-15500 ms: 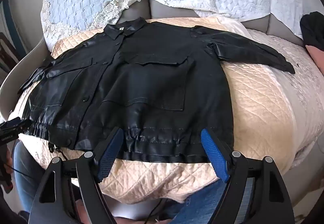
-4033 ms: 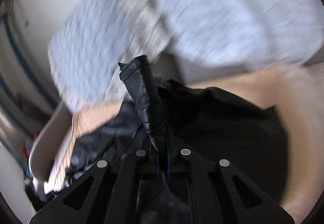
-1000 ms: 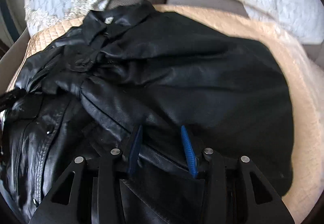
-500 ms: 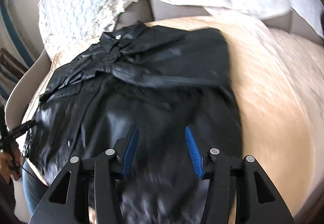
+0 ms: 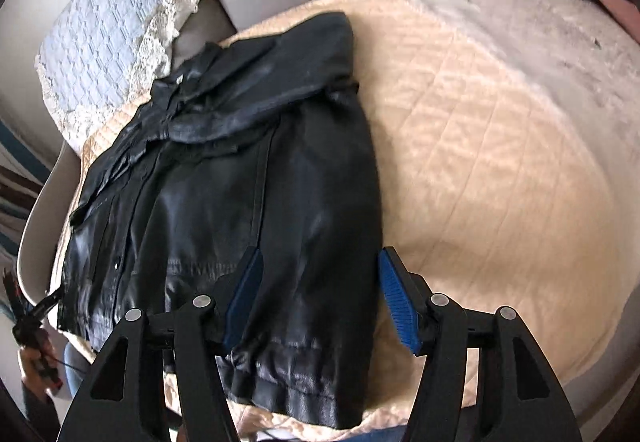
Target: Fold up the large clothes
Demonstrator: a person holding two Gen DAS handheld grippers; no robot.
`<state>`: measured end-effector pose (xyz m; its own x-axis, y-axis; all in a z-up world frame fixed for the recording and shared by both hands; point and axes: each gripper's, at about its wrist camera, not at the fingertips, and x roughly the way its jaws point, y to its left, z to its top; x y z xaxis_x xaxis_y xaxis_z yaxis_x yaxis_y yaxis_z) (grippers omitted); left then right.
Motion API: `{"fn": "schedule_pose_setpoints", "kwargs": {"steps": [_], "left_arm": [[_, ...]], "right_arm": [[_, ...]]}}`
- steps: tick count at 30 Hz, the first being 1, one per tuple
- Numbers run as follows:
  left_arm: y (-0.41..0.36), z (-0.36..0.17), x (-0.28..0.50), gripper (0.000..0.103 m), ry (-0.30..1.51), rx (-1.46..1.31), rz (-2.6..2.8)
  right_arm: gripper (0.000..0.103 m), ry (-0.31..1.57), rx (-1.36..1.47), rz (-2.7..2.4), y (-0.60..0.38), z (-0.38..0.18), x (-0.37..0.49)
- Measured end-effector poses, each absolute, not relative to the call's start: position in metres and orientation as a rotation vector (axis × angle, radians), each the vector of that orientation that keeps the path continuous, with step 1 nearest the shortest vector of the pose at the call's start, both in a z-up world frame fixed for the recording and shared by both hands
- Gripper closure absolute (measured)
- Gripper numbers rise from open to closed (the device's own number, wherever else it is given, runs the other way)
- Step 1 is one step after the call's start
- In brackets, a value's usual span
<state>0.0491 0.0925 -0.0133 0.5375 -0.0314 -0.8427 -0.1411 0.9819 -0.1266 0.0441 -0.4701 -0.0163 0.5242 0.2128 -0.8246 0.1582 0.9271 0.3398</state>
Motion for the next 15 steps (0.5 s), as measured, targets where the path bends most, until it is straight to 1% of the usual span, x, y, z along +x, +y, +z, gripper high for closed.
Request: {"fn": "schedule_pose_setpoints", "kwargs": {"steps": [2,8,12,14,15], "left_arm": [[0.089,-0.014,0.045,0.037,1.012,-0.235,0.019],[0.081,-0.013,0.034,0.036,1.012,-0.349,-0.078],[0.078,-0.017,0.04,0.036,1.018,-0.349,-0.084],[0.075,-0.017,0.041,0.036,1.014,-0.335,-0.088],[0.075,-0.018,0.042,0.04,1.018,-0.326,-0.079]], "right_arm": [[0.041,1.04,0.426,0.068,-0.467,-0.019,0.038],[0.04,1.051,0.519,0.174,-0.467,-0.022,0.023],[0.04,1.044,0.593,0.178,-0.474,-0.026,0.027],[0.044,1.047,0.597,0.172,-0.473,-0.025,0.028],[0.053,1.049,0.591,0.168,-0.473,-0.024,0.028]]}}
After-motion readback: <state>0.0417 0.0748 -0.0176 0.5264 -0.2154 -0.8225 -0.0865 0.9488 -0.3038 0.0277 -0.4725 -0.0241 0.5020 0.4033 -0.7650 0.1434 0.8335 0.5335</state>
